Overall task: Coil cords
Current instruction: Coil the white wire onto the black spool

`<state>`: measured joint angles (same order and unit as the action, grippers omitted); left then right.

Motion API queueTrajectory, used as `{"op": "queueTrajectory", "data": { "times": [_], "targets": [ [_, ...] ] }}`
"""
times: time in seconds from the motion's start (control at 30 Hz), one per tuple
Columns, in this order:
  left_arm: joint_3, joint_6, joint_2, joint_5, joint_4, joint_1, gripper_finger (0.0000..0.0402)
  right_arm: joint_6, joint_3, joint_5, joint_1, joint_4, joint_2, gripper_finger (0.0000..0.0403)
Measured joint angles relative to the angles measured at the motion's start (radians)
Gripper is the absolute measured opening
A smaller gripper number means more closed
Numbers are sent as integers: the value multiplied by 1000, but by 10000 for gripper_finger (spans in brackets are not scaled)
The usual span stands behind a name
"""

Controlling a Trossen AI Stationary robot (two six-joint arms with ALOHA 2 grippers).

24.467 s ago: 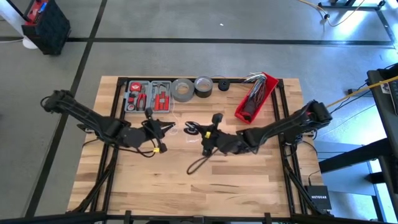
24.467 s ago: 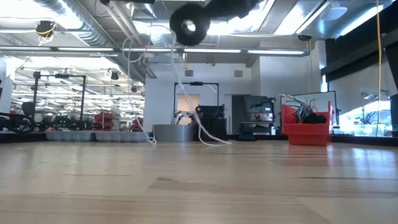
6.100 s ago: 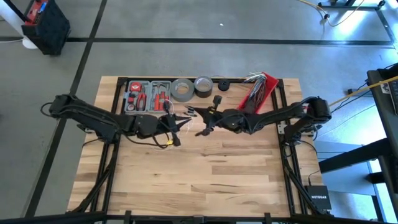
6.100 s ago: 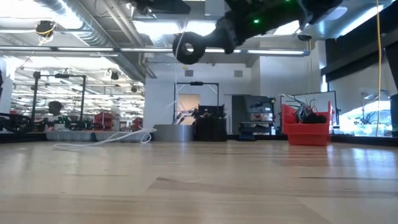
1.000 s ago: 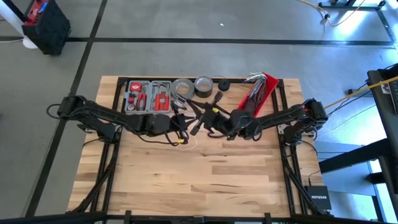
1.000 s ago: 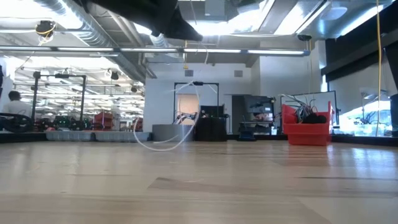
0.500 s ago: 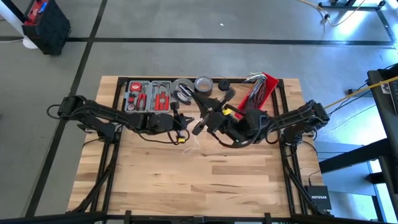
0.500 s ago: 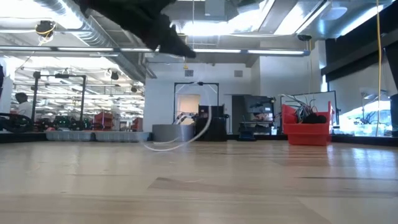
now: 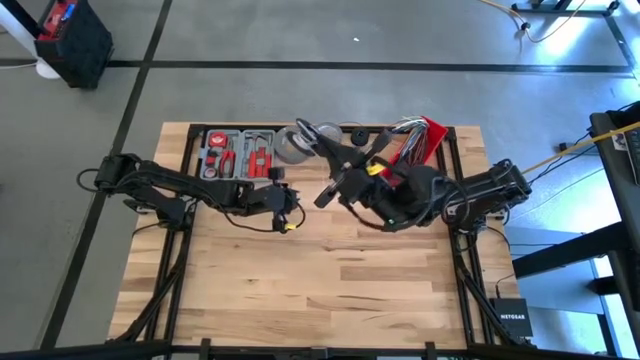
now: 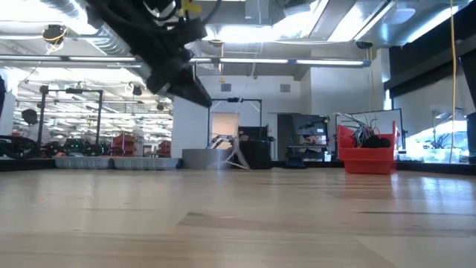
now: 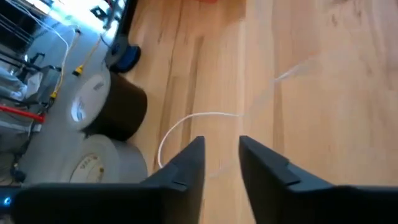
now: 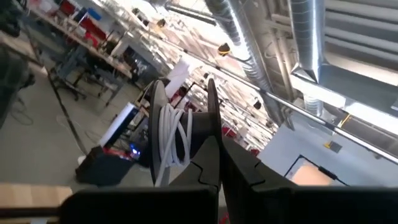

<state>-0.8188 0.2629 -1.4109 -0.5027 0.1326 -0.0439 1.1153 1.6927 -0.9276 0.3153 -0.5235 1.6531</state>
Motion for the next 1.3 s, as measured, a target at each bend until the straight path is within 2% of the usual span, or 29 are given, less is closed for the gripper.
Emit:
{"op": "queueTrajectory", "data": {
  "times": [0.17,0.33,0.5,0.6,0.7,0.8,1.0,1.1,1.3],
  "targets": [
    [-35,40,39,-5,102,-24,138,-28,0,-64,0,97,-1,5],
    [-64,12,139,-13,127,-63,147,-157,-41,-82,-17,212,1,5],
    [-51,-2,242,-14,112,-108,139,-349,-133,2,-86,272,-4,5],
    [-17,13,287,-9,44,-120,133,-479,-220,122,-140,268,-4,5],
    [51,67,314,5,-111,-117,131,-596,-322,273,-192,193,-7,5],
    [113,104,325,29,-259,-101,131,-679,-439,401,-232,27,-7,5],
    [161,76,308,259,-427,-51,131,-779,-672,629,-272,-384,-7,5],
    [162,33,278,307,-472,-36,131,-791,-742,662,-272,-547,-2,5],
    [162,-12,152,337,-666,-25,131,-779,-754,658,-270,-556,-2,5]
  ]
}}
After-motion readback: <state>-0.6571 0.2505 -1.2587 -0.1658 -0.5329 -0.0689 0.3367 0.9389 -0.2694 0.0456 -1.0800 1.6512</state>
